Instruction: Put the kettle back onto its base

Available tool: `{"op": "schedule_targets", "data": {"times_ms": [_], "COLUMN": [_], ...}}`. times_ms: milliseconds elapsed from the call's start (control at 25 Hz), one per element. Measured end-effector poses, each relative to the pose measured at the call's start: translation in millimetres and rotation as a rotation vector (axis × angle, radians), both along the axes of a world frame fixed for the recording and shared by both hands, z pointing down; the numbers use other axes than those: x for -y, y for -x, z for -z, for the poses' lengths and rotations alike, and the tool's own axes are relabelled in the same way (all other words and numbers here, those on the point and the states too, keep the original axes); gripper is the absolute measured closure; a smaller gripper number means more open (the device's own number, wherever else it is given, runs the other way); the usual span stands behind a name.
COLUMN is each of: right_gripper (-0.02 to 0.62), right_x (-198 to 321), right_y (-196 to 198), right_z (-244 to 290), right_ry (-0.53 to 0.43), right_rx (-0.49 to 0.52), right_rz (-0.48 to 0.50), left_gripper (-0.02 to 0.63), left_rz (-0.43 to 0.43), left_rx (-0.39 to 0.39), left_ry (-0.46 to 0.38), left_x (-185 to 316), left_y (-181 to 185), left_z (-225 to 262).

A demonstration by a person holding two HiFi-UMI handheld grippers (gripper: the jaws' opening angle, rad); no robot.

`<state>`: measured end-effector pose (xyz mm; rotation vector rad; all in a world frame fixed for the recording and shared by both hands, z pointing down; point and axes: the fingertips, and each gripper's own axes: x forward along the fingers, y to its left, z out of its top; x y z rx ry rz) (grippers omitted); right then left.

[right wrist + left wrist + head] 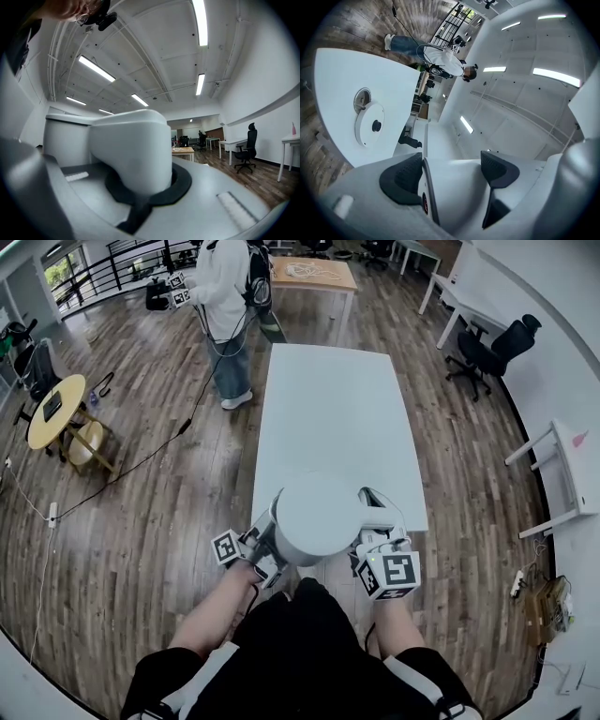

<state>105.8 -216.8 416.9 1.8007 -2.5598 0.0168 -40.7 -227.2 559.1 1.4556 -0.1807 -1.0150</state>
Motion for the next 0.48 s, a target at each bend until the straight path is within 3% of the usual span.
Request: {"op": "schedule_targets", "data": {"times_ms": [480], "right_gripper": [0.589], "right_x": [62.3], "right_y": [-9.5], "right_z": [2.6], "right_ry": [0.010], "right_rx": [0.003], "right_rz": [-0.004], "left_gripper": [0.218], "left_rz": [0.034], "left_rx": [0.056], "left_ry": [0.008], "left_x": [62.8], "left_y": [-5.9], "left_z": [1.7]}}
